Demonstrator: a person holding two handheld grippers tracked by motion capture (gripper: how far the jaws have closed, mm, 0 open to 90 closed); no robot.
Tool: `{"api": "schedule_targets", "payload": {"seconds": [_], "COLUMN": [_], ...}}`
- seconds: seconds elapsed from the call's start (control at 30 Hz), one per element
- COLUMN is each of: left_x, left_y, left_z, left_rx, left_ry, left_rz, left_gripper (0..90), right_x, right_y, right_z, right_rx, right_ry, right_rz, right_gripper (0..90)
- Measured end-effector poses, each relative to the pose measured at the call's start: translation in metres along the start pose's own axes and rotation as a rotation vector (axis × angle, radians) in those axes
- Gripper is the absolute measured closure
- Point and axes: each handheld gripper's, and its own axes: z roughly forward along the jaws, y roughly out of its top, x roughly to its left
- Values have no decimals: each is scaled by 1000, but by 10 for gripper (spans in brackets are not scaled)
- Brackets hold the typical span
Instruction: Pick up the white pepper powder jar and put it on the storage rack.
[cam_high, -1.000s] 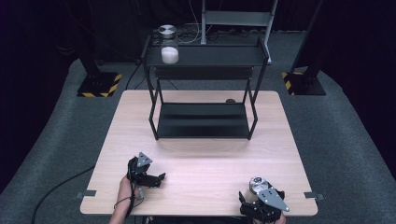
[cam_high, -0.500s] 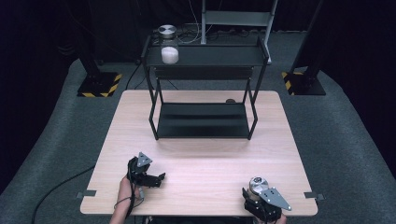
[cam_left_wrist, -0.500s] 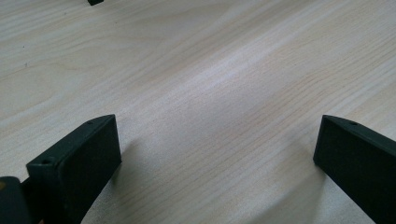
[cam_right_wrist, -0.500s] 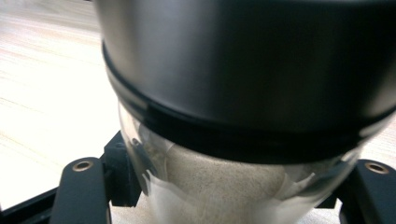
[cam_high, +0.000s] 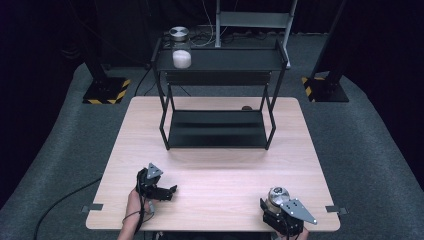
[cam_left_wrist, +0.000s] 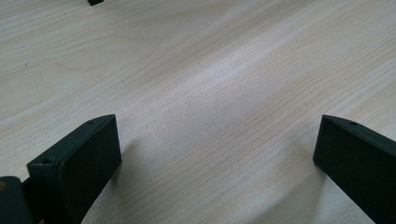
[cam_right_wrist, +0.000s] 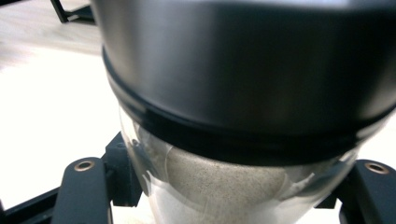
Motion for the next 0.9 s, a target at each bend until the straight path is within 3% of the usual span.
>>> {"api": "schedule_targets", "payload": {"seconds": [0.9], "left_x": [0], "left_y": [0], "left_z": [0], "left_rx": [0], "left_ry": [-1], "left_rz": [-2], "left_gripper": [0], "right_x": [-17], "right_y": [50], "right_z": [13], "right_rx": [-66], "right_ry": [58], "right_rz": [-102], "right_gripper": [298]}}
